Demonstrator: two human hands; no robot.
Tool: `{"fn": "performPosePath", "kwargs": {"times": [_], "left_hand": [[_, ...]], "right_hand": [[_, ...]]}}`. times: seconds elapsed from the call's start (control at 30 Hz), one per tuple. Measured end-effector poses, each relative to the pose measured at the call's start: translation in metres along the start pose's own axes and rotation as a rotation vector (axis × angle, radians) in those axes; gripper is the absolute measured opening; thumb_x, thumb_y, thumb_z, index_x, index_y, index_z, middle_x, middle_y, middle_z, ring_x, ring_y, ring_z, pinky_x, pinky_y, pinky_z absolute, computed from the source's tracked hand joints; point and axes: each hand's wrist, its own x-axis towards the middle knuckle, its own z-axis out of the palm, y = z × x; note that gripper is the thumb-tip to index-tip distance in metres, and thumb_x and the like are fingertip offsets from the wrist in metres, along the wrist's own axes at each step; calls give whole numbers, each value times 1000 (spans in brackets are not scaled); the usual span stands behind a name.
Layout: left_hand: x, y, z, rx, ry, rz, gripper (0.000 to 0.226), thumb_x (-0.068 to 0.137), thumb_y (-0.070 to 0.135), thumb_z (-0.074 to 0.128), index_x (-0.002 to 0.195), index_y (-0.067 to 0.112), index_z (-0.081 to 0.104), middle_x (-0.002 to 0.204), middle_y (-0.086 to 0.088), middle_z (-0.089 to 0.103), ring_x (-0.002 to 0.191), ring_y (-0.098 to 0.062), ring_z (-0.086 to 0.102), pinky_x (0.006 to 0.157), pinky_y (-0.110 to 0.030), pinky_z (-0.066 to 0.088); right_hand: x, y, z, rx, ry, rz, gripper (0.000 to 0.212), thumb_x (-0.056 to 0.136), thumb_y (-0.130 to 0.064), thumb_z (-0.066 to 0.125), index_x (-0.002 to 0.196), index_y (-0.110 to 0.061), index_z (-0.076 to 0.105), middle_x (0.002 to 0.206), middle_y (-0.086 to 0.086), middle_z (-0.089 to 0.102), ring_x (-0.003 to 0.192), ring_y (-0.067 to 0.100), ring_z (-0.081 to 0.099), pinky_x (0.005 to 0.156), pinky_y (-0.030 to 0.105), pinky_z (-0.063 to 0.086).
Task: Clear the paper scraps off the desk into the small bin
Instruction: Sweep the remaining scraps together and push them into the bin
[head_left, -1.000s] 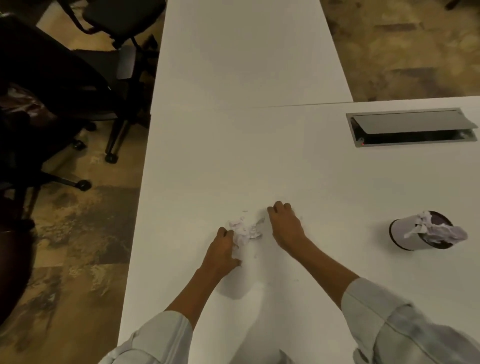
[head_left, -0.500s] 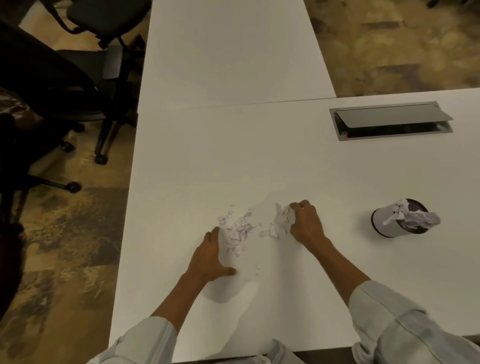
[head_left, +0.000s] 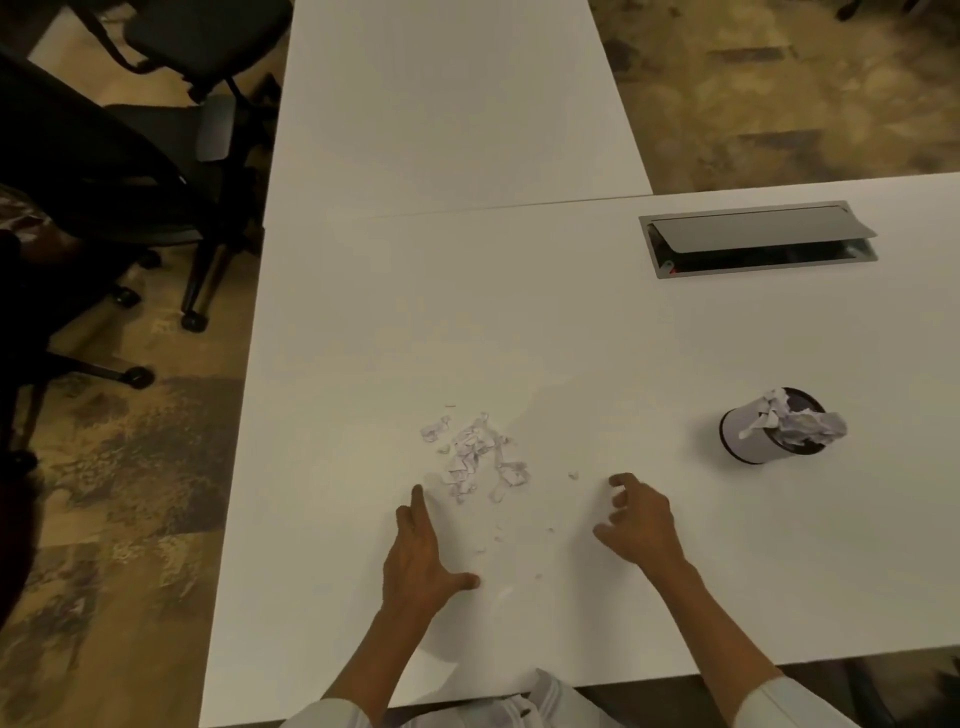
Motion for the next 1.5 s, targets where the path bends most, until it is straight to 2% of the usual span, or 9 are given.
{"fn": "performPosePath", "kwargs": {"times": [0.1,0.27,0.4,0.6,0.73,0.83,1.0,1.27,1.5], "left_hand": [[3,-1,3,-71,20,-44,145,46,50,91,150,17,-5,147,-17,37,125,-35,50,101,-44,46],[27,13,-4,-184,46,-48,126,43,45,94,142,19,19,96,-16,65,90,-33,62,83,-47,55],[45,27,-17,-205,123,-15,110,47,48,91,133,22,28,107,-13,64,98,-34,62,83,-46,55],[52,10,-42,-92,222,135,127,39,67,84,141,23,22,138,-2,35,119,-24,52,80,-43,57],[53,-10,-53,2,117,153,155,27,80,76,149,19,4,150,-7,13,138,-30,24,104,-49,43],[63,-12,-61,78,12,176,163,24,79,78,149,19,-7,154,-6,2,144,-31,14,110,-45,38],[79,1,-68,172,-114,255,161,31,65,88,150,14,-8,151,-7,4,136,-31,31,99,-39,48],[79,7,-63,188,-136,290,163,30,65,87,149,16,-14,152,-7,0,134,-32,35,97,-41,50],[64,-5,-52,269,3,241,169,25,90,65,144,15,-30,157,-12,-24,146,-32,-21,121,-52,1]], "right_hand": [[-6,-3,10,65,-11,-1,59,59,-5,78,115,-15,60,86,0,62,67,8,63,55,7,41],[18,-54,31,186,-25,-109,46,63,7,69,108,-5,66,85,3,65,67,12,64,56,1,46],[28,-86,40,175,-143,-214,49,66,6,71,114,-4,65,90,6,67,74,14,65,74,15,57],[-4,-41,10,177,-71,-64,60,50,-19,88,104,-24,62,89,-3,67,62,6,68,53,9,49],[-50,-2,19,8,-312,105,84,39,-38,96,106,-25,48,94,-4,60,69,7,67,57,19,47],[-62,-6,41,53,-305,98,87,39,-29,98,108,-21,45,96,1,58,69,13,68,58,20,51],[-33,-44,59,243,-184,59,74,47,-8,96,104,-16,51,85,5,58,56,15,65,52,18,52],[22,-108,73,274,-113,-158,63,50,-18,97,98,-14,56,77,0,59,58,14,59,61,22,53],[-3,-83,53,275,-39,-154,80,43,-44,96,106,-27,50,88,-4,61,64,12,69,58,17,53]]}}
